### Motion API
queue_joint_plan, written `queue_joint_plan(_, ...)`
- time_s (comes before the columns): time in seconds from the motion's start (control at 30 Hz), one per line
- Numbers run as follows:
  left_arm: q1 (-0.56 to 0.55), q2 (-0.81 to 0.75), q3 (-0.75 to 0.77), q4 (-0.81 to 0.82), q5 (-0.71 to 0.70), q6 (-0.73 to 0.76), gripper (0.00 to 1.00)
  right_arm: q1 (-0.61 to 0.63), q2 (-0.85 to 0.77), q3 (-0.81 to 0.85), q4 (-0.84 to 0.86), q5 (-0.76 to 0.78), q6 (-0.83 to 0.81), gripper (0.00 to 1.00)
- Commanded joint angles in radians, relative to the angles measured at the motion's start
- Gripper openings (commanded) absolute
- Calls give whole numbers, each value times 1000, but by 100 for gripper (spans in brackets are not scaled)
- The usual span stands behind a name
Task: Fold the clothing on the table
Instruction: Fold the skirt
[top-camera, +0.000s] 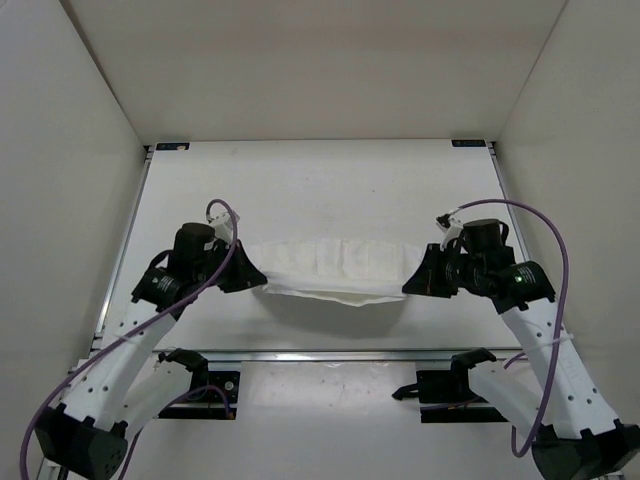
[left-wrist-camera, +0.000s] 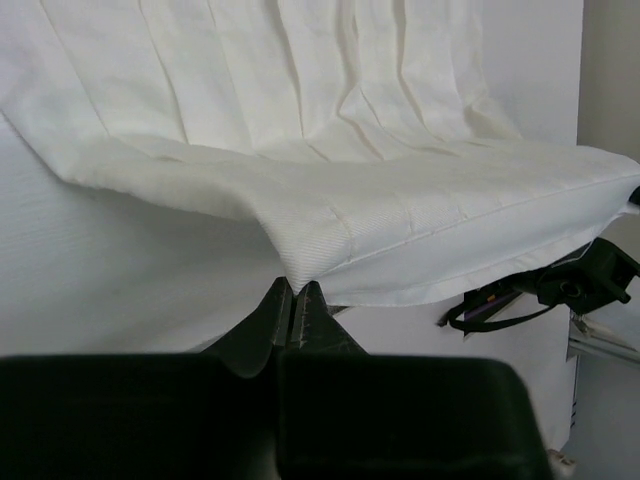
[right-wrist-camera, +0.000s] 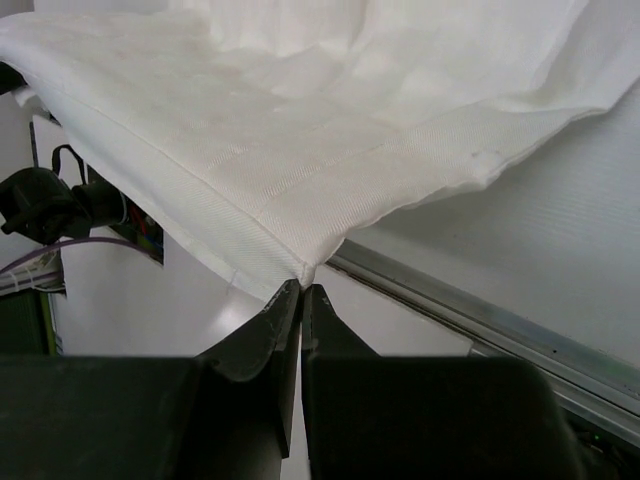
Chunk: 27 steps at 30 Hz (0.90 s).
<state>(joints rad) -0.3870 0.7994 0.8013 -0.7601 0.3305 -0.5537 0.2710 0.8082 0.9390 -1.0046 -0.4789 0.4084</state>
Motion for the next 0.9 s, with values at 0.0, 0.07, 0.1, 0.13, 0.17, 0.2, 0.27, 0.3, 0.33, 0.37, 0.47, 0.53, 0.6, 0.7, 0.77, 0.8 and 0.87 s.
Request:
queue_joint_plan(0.0, 66, 88, 27, 76, -33, 18, 0, -41, 93, 46, 49, 39, -43, 1)
queue_joint_plan(0.07, 103, 165, 24, 167, -22, 21, 0, -68, 184, 61, 125, 43, -48, 0)
queue_joint_plan(0.1, 124, 223, 26, 191, -21, 21, 0, -84, 254, 73, 142, 36, -52, 0)
queue_joint_plan(0.13, 140, 286, 42, 232, -28, 24, 0, -108, 293, 92, 202, 23, -51, 0)
queue_joint_plan(0.17, 149, 355, 56, 273, -31, 15, 0, -125, 372, 115, 243, 22, -43, 0)
queue_joint_plan(0.2, 164, 385, 62, 298, -24, 8, 0, -127, 453, 135, 268, 29, -42, 0)
queue_joint_plan(0.27, 186, 492, 110, 387, -16, -11, 0, -136, 591, 231, 348, 57, -17, 0)
queue_joint_plan(0.3, 200, 568, 131, 404, -16, -18, 4, -136, 668, 245, 404, 62, -11, 0)
queue_joint_plan(0.33, 210, 639, 168, 436, -1, -28, 14, -138, 721, 307, 417, 65, -8, 1)
queue_joint_plan(0.37, 224, 671, 208, 480, 27, -37, 37, -132, 820, 387, 402, 110, -13, 6)
queue_joint_plan(0.47, 263, 803, 317, 531, 112, -86, 56, -130, 988, 580, 321, 227, -36, 36)
queue_joint_plan(0.53, 276, 814, 347, 541, 145, -101, 60, -119, 997, 626, 276, 301, -25, 41)
queue_joint_plan(0.6, 281, 788, 334, 513, 134, -86, 63, -110, 950, 572, 300, 321, -14, 52)
queue_joint_plan(0.7, 278, 665, 200, 498, 124, -57, 64, -119, 805, 373, 357, 304, 19, 56)
queue_joint_plan(0.77, 249, 576, 86, 505, 90, -52, 65, -144, 679, 223, 398, 235, 47, 57)
queue_joint_plan(0.8, 235, 520, 19, 495, 72, -54, 65, -153, 648, 127, 428, 215, 65, 56)
queue_joint_plan(0.87, 211, 447, -69, 492, 16, -49, 67, -176, 533, -47, 474, 157, 113, 56)
